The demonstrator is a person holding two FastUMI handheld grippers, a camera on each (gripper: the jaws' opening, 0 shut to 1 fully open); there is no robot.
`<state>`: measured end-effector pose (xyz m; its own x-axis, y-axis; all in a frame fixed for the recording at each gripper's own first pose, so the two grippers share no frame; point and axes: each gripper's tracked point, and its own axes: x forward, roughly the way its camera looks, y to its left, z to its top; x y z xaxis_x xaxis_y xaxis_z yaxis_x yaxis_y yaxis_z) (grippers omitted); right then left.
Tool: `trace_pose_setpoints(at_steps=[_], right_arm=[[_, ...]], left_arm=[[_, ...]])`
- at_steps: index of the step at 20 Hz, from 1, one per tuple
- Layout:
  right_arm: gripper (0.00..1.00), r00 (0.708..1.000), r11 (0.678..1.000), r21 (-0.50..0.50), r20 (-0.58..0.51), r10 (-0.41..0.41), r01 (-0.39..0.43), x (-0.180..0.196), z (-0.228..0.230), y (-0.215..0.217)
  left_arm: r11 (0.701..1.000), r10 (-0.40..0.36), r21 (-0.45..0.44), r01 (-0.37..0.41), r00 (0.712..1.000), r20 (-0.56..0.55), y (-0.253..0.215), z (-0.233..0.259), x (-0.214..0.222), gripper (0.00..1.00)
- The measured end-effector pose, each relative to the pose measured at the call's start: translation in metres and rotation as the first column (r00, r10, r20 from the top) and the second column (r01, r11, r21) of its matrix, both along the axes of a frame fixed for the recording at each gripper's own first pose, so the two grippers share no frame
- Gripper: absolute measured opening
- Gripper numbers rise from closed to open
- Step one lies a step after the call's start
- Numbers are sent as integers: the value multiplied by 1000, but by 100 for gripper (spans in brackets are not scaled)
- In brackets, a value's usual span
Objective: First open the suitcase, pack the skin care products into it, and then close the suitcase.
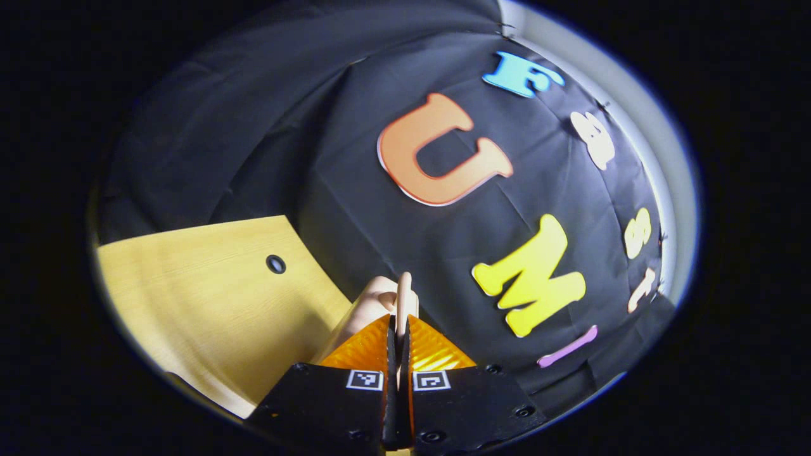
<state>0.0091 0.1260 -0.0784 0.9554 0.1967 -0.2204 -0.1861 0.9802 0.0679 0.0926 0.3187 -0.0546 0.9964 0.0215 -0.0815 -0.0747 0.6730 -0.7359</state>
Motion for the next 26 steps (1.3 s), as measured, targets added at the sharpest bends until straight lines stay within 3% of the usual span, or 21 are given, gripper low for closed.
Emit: trace_pose_setpoints(at_steps=[5,8,11,13,14,17,19,23,24,26], right_arm=[[82,1000,1000,-10,11,19,-19,-4,-3,-19],[82,1000,1000,-8,7,26,-25,-6,-7,-31],[82,1000,999,-18,10,30,-30,-4,-12,-49],[82,1000,1000,-13,9,27,-27,-3,-14,-58],[82,1000,1000,-10,1,20,-20,-1,-18,-68],[82,1000,1000,-5,-9,16,-16,3,-23,-81],[82,1000,1000,-12,-21,21,-21,3,-30,-88],[82,999,999,-26,-35,24,-25,2,-39,-100],[82,999,999,-27,-38,22,-23,2,-41,-103],[82,999,999,-32,-40,11,-12,1,-44,-112]], left_arm=[[968,-34,249,37,999,-16,-60,10,2,3],[927,-30,373,39,999,-31,-90,9,8,4],[865,-1,500,25,999,-48,-115,8,5,3],[819,15,574,14,999,-47,-134,4,7,3],[772,-3,635,37,998,-55,-158,-2,9,3],[716,-51,691,95,995,-84,-206,-21,11,3],[647,-80,748,151,988,-131,-240,-44,12,3],[465,-85,857,222,975,-206,-283,-79,7,3],[443,-87,863,243,970,-229,-290,-91,6,3],[434,-96,853,290,956,-276,-303,-113,4,3]])
